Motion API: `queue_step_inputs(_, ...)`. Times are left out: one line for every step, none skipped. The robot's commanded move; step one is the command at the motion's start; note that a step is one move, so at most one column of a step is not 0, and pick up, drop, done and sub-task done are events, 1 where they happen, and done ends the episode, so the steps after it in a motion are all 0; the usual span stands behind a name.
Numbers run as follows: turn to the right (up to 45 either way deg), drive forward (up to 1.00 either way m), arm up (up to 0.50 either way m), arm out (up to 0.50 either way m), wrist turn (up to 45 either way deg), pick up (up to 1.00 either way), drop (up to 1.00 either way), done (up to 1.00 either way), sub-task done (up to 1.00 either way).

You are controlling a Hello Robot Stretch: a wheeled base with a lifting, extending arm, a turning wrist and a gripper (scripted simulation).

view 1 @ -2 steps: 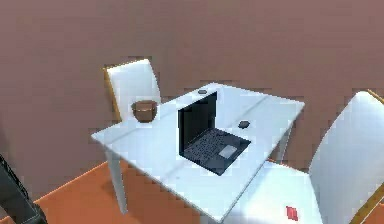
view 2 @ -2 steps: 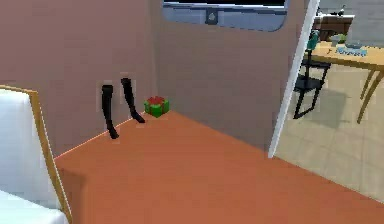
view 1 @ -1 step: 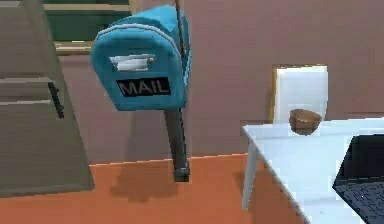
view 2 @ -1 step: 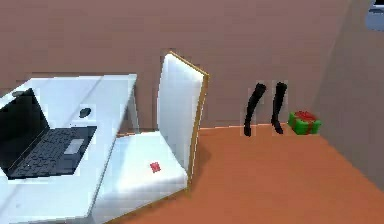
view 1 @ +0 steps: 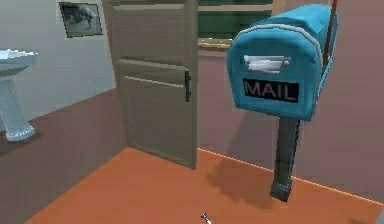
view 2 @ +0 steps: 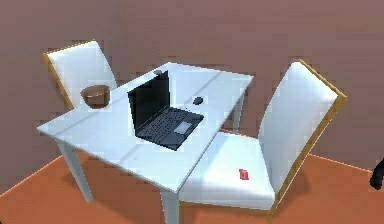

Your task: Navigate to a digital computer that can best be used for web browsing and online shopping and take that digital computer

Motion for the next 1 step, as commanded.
queue_step_inputs(0.0,0.0,0.5,0.0,0.0,0.0,0.0,0.0,0.0)
